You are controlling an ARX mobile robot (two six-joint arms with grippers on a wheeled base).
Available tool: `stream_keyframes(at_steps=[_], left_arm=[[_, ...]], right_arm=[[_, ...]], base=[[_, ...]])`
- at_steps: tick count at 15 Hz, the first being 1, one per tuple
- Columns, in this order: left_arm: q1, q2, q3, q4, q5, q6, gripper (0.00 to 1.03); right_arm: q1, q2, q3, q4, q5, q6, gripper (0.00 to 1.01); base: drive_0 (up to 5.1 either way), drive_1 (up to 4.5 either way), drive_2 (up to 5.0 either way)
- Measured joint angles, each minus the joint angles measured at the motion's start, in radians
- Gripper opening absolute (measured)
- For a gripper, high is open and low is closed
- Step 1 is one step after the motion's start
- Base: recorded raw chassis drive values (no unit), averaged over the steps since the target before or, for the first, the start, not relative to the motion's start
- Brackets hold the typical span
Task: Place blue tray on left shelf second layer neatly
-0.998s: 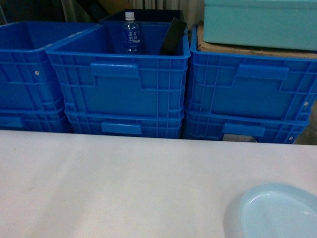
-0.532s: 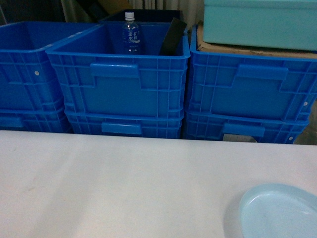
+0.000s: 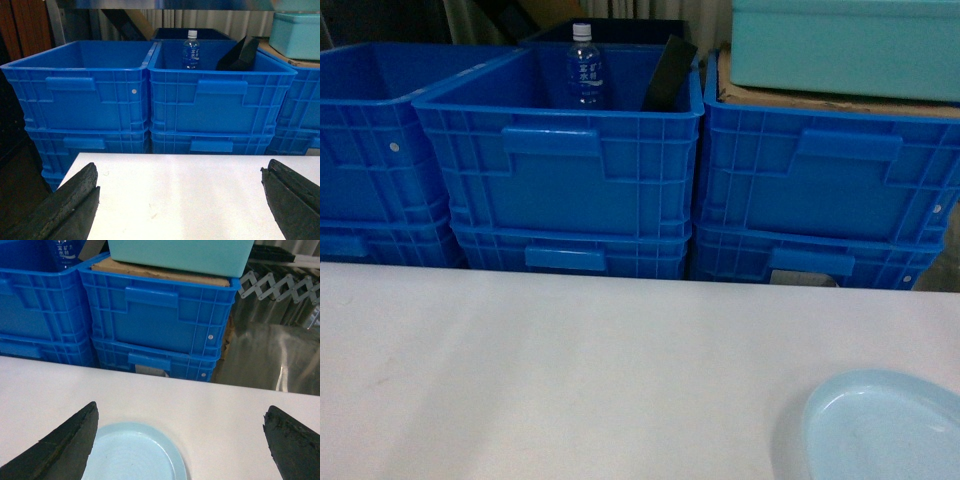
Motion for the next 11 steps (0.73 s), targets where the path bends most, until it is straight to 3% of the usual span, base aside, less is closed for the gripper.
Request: stream_keyframes(at_steps=[8,11], left_arm=[[0.0,0.0,0.0,0.0,0.0,0.0,0.98],[0.0,0.0,0.0,0.0,0.0,0.0,0.98]], right_arm=[[0.092,0.612,0.06,0.395,0.051,-0.102,0.98],[0.096,0.782,0.079,0.496,0.071,-0.115,0.98]], base=[[0.0,0.0,0.0],[0.0,0.0,0.0]])
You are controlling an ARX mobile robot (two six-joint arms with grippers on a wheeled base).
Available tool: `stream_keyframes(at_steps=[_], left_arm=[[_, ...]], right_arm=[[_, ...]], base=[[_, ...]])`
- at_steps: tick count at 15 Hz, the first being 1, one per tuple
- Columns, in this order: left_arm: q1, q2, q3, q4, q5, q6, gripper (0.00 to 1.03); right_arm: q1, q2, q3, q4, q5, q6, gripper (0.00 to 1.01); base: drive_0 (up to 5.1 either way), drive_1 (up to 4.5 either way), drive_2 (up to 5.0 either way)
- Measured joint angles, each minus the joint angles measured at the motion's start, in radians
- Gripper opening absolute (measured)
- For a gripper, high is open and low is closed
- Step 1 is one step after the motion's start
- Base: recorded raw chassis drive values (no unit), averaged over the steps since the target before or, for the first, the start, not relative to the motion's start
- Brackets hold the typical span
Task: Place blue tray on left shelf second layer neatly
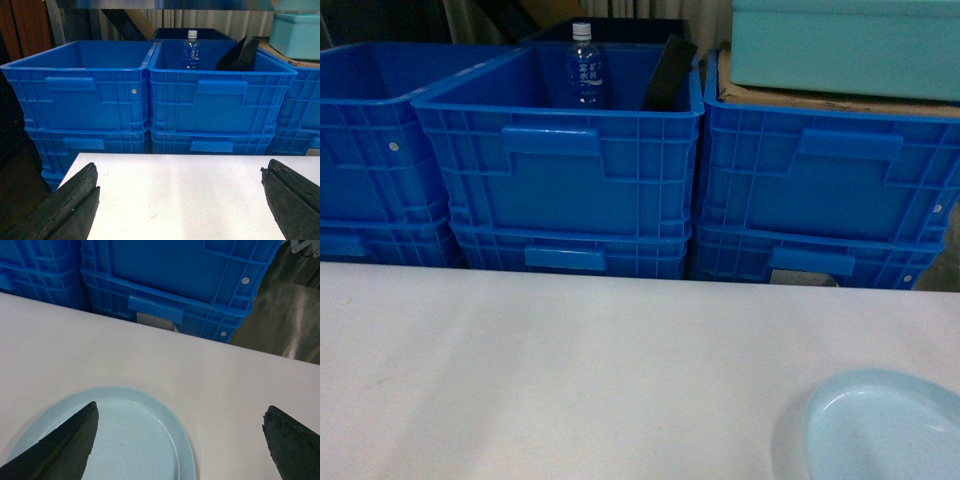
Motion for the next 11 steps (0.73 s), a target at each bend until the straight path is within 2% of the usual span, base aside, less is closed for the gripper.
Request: stream_keyframes(at_steps=[2,6,8,11], left_arm=[[0.0,0.0,0.0,0.0,0.0,0.0,0.98],[0.0,0.0,0.0,0.0,0.0,0.0,0.98],[0.0,0.0,0.0,0.0,0.0,0.0,0.98],[0.0,0.0,0.0,0.0,0.0,0.0,0.98]], right_arm=[[0.0,0.06,0.005,0.041,0.001,0.0,0.98],[-0.007,0.343,0.051,0.21,0.012,0.0,0.98],[-0.008,0.451,0.088,0.248,0.017,0.0,0.98],[-0.048,0.531,0.136,0.272,0.019,0.002,0.98]], base=[[0.0,0.0,0.0],[0.0,0.0,0.0],[0.0,0.0,0.0],[0.0,0.0,0.0]])
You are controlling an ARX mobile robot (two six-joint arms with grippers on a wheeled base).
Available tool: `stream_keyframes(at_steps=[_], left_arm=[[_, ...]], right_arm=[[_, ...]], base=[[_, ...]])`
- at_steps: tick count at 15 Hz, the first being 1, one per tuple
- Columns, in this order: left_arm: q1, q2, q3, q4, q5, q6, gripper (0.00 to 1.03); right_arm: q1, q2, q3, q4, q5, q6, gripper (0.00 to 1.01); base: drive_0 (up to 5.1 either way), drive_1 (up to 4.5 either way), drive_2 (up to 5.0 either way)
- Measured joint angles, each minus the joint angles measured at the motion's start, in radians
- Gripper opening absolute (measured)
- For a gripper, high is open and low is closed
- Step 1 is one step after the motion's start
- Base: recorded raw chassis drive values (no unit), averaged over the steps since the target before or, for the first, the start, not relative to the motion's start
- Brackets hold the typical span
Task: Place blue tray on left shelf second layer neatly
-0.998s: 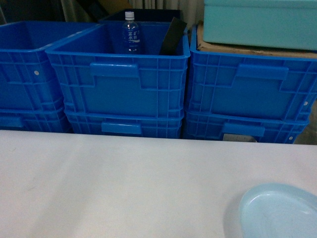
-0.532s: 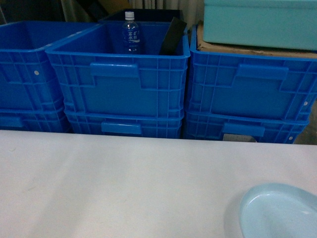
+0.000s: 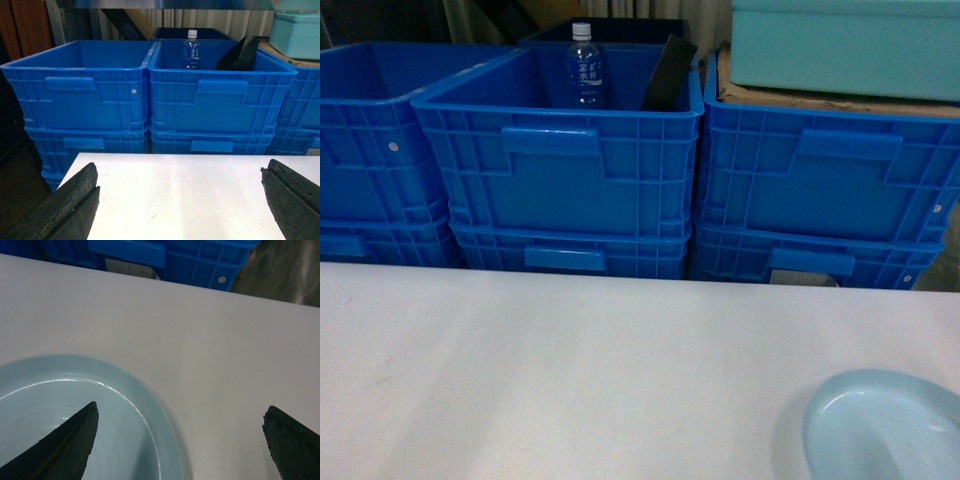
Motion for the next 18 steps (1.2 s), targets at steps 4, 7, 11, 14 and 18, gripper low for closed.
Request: stream_keyframes(at_steps=[4,7,11,14,18], left_arm=[[0.0,0.0,0.0,0.0,0.0,0.0,0.98],[0.0,0.0,0.0,0.0,0.0,0.0,0.98],[0.0,0.0,0.0,0.0,0.0,0.0,0.98],[0.0,0.0,0.0,0.0,0.0,0.0,0.98],[0.0,0.0,0.0,0.0,0.0,0.0,0.98]], right_arm=[[-0.004,0.116,0.019,0.053,0.0,0.015,0.98],[-0.012,0.15,0.019,0.081,0.003,0.022,0.98],[-0.019,0.179,0.021,0.097,0.008,0.024,0.98],[-0.056,0.262,0.035,0.13,-0.007,0.04,0.98],[-0.143,0.352,0.054,0.181,-0.072,0.054,0.86]], base=[[0.0,0.0,0.0],[0.0,0.0,0.0],[0.0,0.0,0.0],[0.0,0.0,0.0],[0.0,0.0,0.0]])
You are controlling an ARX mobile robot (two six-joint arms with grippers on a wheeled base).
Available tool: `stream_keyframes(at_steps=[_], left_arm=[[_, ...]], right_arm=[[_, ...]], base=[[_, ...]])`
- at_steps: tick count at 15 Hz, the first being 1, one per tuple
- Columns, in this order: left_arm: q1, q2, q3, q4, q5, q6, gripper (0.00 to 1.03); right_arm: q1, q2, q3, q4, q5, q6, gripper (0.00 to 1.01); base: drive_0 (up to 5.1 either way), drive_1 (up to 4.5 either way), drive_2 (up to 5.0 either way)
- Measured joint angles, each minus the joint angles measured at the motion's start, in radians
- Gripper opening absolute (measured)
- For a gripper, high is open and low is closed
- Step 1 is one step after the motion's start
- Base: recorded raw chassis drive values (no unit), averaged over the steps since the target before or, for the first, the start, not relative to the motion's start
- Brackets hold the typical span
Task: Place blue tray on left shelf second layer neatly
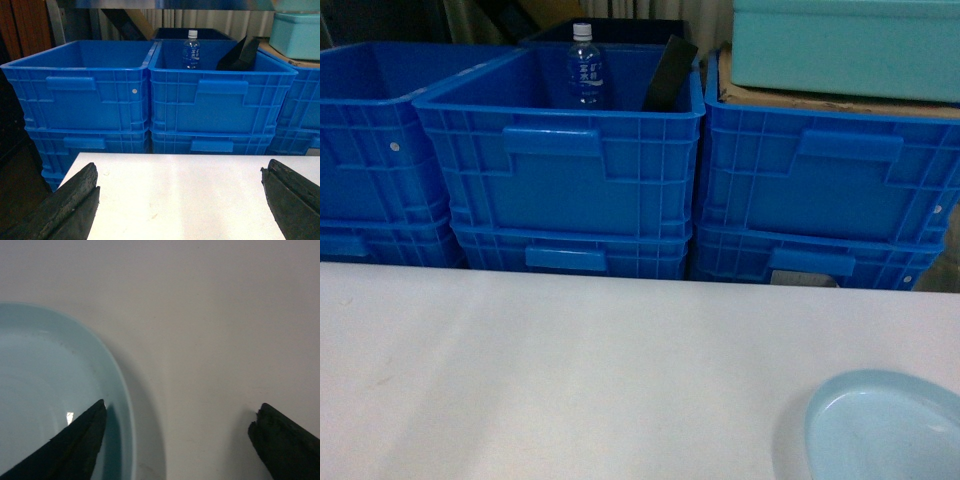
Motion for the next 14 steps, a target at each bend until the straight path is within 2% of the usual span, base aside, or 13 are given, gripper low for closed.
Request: stream_keyframes(at_steps=[3,4,6,7,8,12,14], left_arm=[[0.0,0.0,0.0,0.0,0.0,0.0,0.98],[0.0,0.0,0.0,0.0,0.0,0.0,0.98],[0.0,0.0,0.0,0.0,0.0,0.0,0.98],[0.0,0.0,0.0,0.0,0.0,0.0,0.98],[0.0,0.0,0.0,0.0,0.0,0.0,0.98],[0.0,0.0,0.0,0.0,0.0,0.0,0.98],[0.0,0.0,0.0,0.0,0.0,0.0,0.98]], right_arm=[[0.002,-0.011,-0.019,0.005,0.021,0.021,0.6],[0.018,-0.027,-0.053,0.0,0.028,0.033,0.45],[0.056,-0.053,-0.105,0.0,0.042,0.047,0.26],[0.083,-0.076,-0.148,0.002,0.055,0.058,0.11],[0.1,-0.097,-0.18,0.0,0.055,0.076,0.02],[0.108,-0.169,-0.221,-0.041,0.053,0.08,0.02],[0.106,-0.305,-0.263,-0.061,0.048,0.061,0.02]], base=[[0.0,0.0,0.0],[0.0,0.0,0.0],[0.0,0.0,0.0],[0.0,0.0,0.0],[0.0,0.0,0.0],[0.0,0.0,0.0],[0.0,0.0,0.0]])
